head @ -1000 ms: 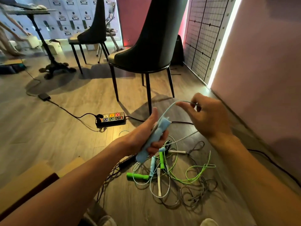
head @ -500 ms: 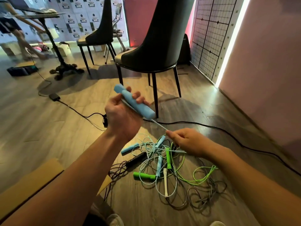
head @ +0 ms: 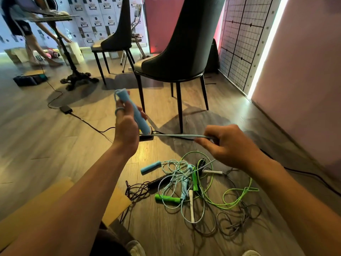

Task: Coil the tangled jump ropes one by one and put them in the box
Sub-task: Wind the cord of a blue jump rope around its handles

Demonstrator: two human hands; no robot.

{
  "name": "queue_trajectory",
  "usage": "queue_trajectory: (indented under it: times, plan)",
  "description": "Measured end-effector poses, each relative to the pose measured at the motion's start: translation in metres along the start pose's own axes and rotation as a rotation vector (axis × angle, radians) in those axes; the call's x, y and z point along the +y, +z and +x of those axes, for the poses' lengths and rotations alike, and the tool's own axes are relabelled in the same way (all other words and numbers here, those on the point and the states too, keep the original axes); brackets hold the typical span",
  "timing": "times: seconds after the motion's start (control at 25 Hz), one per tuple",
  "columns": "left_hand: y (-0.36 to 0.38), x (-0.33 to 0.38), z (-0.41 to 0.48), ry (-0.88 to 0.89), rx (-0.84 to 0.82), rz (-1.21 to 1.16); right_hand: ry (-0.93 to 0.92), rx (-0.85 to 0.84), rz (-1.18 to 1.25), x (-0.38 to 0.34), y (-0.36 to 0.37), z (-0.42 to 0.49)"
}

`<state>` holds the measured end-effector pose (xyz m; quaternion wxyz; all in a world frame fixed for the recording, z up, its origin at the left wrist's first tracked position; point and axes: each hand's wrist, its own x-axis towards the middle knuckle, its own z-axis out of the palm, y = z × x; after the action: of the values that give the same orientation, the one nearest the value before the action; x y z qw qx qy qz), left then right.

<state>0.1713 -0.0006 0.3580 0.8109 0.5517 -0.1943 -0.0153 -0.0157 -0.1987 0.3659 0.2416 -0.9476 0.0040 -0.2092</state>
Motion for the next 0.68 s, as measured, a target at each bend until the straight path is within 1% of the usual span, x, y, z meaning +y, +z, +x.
queue_trajectory:
  times: [0.08,0.16,0.24,0.32,0.4,0.44,0.52,0.56,0.68]
  plan:
    - [0.007,-0.005,-0.011,-0.020,-0.202,0.276,-0.135,0.126,-0.083,-0.008,-0.005,-0.001]
    - [0.018,-0.009,-0.021,-0.067,-0.483,0.488,-0.171,0.274,-0.139,-0.010,-0.007,0.000]
    - [0.030,-0.009,-0.030,-0.202,-0.701,0.594,-0.155,0.395,-0.175,-0.011,-0.012,0.003]
    - [0.043,-0.005,-0.039,-0.389,-0.862,0.582,-0.061,0.452,-0.232,-0.008,-0.017,0.004]
    - [0.052,0.000,-0.048,-0.526,-1.003,0.432,0.093,0.432,-0.260,-0.002,-0.021,0.003]
    - [0.056,0.004,-0.051,-0.574,-1.021,0.309,0.179,0.403,-0.262,0.003,-0.021,0.003]
    - [0.062,0.016,-0.054,-0.638,-0.960,-0.004,0.336,0.306,-0.236,0.011,-0.015,0.002]
    - [0.064,0.022,-0.054,-0.640,-0.920,-0.196,0.395,0.237,-0.197,0.016,-0.010,0.001]
    - [0.066,0.036,-0.049,-0.542,-0.789,-0.819,0.547,-0.054,-0.007,0.026,0.009,-0.004]
